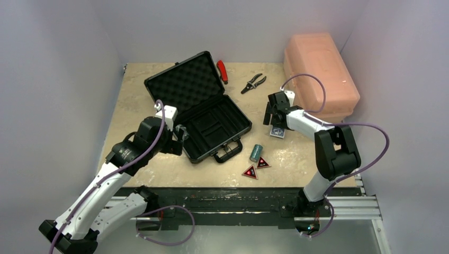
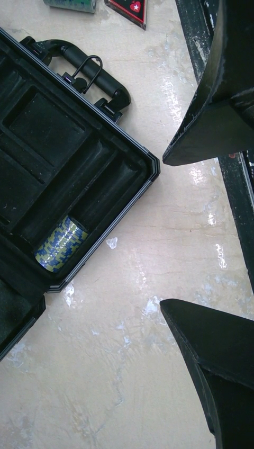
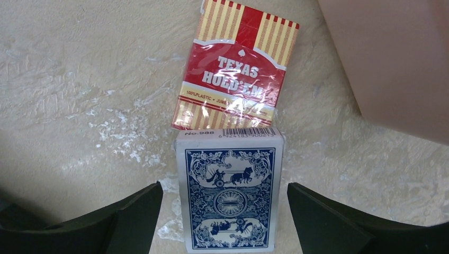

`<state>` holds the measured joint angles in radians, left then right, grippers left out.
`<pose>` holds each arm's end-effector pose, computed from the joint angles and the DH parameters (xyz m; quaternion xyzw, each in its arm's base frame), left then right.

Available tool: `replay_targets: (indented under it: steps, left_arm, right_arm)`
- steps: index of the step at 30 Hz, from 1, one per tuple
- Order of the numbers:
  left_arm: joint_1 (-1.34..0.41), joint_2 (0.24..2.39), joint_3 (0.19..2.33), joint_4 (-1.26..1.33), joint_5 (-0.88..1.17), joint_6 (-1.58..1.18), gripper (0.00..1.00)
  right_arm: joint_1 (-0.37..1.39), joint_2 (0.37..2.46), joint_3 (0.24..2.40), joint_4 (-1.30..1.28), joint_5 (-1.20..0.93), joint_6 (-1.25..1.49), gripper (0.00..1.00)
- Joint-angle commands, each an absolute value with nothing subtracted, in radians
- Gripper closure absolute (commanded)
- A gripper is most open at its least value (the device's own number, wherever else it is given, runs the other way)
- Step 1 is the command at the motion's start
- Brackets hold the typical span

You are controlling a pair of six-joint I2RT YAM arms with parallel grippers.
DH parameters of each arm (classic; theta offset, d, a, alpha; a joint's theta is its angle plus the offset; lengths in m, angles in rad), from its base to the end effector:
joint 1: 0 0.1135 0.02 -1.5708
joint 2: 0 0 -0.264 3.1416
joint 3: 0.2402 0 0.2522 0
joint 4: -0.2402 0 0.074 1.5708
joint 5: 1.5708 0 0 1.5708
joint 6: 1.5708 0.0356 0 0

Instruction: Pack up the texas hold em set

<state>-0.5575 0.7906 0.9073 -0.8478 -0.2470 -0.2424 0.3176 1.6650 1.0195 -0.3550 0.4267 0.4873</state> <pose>0.1331 -0.0727 0.3168 0.0926 0.9028 -0.0539 0.4164 0.3219 0.0903 0.1873 0.1388 0.9294 -0.0793 0.3325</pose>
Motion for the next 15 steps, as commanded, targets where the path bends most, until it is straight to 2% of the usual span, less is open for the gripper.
replay_targets:
  steps: [1, 9, 15]
  left_arm:
    - [-0.555, 0.798, 0.939, -0.810, -0.233, -0.226, 0.03]
    - [-0.553, 0.799, 0.939, -0.811, -0.236, -0.225, 0.04]
    - [-0.553, 0.801, 0.939, -0.809, -0.232, -0.223, 0.05]
  right_arm:
    - [0.314, 1.698, 1.074, -0.333, 0.411, 0.482, 0.08]
    - [0.314, 1.714, 1.061, -0.336, 0.413, 0.488, 0.12]
    - [0.314, 1.710, 1.052, -0.341, 0.414, 0.492, 0.23]
